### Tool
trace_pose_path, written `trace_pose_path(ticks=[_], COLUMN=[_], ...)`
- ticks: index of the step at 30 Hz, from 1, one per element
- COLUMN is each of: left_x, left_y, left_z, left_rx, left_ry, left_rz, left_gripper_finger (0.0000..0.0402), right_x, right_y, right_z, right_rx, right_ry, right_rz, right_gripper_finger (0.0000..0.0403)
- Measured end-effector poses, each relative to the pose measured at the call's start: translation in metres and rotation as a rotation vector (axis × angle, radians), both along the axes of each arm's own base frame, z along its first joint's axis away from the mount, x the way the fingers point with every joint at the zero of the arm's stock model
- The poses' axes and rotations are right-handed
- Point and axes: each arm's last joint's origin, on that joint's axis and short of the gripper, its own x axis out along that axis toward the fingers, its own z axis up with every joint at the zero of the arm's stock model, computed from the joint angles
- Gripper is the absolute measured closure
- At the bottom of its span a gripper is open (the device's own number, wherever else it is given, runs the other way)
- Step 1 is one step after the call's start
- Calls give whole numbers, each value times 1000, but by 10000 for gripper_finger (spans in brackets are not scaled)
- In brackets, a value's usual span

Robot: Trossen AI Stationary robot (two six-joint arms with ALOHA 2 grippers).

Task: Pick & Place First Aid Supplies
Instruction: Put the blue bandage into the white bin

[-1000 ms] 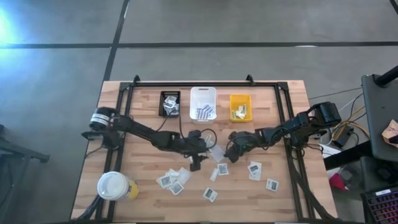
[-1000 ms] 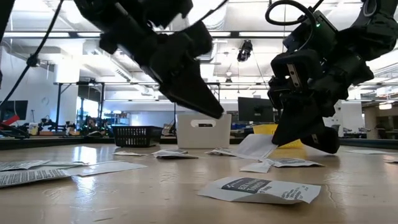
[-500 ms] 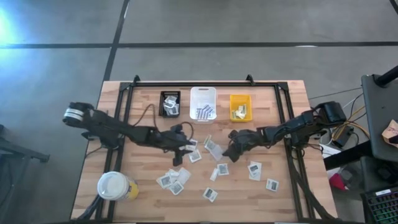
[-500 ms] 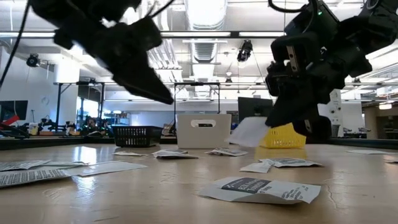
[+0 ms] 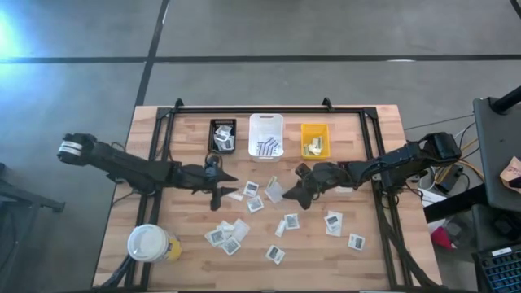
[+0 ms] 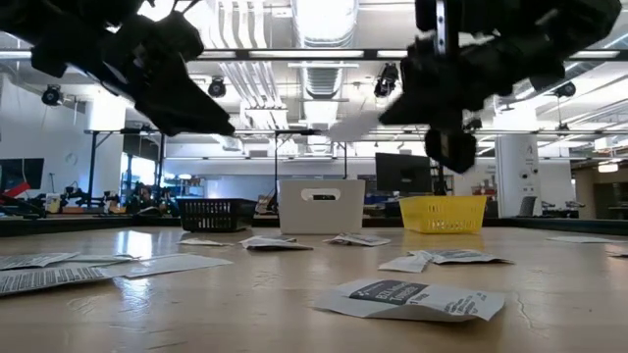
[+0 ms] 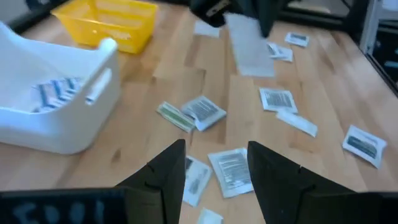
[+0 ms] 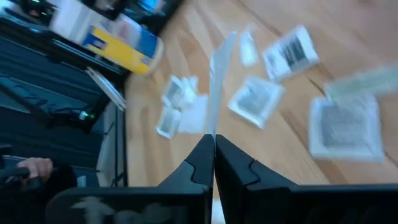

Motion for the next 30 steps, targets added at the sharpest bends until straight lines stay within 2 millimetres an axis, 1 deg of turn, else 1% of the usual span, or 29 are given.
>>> trace_pose_path(ticks=[5,12,16,19,26,30], left_x=[-10,-19,-21,-21,-20,-21], left_y=[4,5,6,6,6,6], left_z=[9,15,18,18,17,17], left_rx=[28,46,62,66,67,69], left_ry=[-46,-53,-67,-66,-57,-55], left_rz=[37,44,40,47,47,50], left_gripper_finger=[236,236,236,236,236,236], right_x=[11,22,28,30,31,34], right_y=[-7,-24,-40,-54,-88,-108], right_z=[18,37,50,58,67,70], right_rx=[-66,-183,-276,-357,-508,-620], right_ry=[-73,-75,-126,-139,-127,-85], right_rz=[5,-6,-36,-99,-252,-358], right_gripper_finger=[395,395,395,395,395,394])
